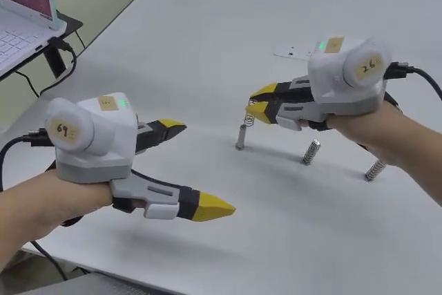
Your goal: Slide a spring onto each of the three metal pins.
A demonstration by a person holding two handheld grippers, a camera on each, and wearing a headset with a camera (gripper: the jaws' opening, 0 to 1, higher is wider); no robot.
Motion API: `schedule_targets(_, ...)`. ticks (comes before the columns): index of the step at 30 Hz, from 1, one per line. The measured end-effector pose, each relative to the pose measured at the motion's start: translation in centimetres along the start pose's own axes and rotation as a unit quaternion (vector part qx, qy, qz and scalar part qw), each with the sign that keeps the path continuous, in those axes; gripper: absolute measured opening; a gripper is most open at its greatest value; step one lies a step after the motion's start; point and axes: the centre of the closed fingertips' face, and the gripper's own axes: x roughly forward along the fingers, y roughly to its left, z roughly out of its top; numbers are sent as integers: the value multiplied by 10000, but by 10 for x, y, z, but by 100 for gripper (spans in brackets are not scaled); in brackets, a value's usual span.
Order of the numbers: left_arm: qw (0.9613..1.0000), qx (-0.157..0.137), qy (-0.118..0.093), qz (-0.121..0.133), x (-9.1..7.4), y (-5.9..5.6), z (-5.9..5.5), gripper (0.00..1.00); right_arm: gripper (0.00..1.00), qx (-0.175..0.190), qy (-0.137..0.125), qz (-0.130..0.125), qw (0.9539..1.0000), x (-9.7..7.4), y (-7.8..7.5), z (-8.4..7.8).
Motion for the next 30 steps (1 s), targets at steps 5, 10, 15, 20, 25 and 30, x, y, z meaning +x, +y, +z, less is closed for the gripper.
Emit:
schedule_targets(5,10000,-21,19,4,-1,1,-3,98,8,21,21,-1,10000,4,0,0)
schedule_targets(10,10000,-33,3,24,-2,2,-2,98,8,84,46,9,10000,7,0,-2)
schedule_targets(15,10000,-46,-1,40,-3,2,-3,98,8,84,97,13,9999,9,-1,-5)
schedule_targets(20,10000,-61,7,47,-3,3,-5,98,8,106,121,24,9999,9,0,-7)
schedule_targets(25,10000,-69,5,43,-3,2,-5,98,8,139,124,34,9998,11,0,-8)
schedule_targets(30,10000,-71,12,53,-4,3,-5,98,8,142,134,44,9998,12,0,-9)
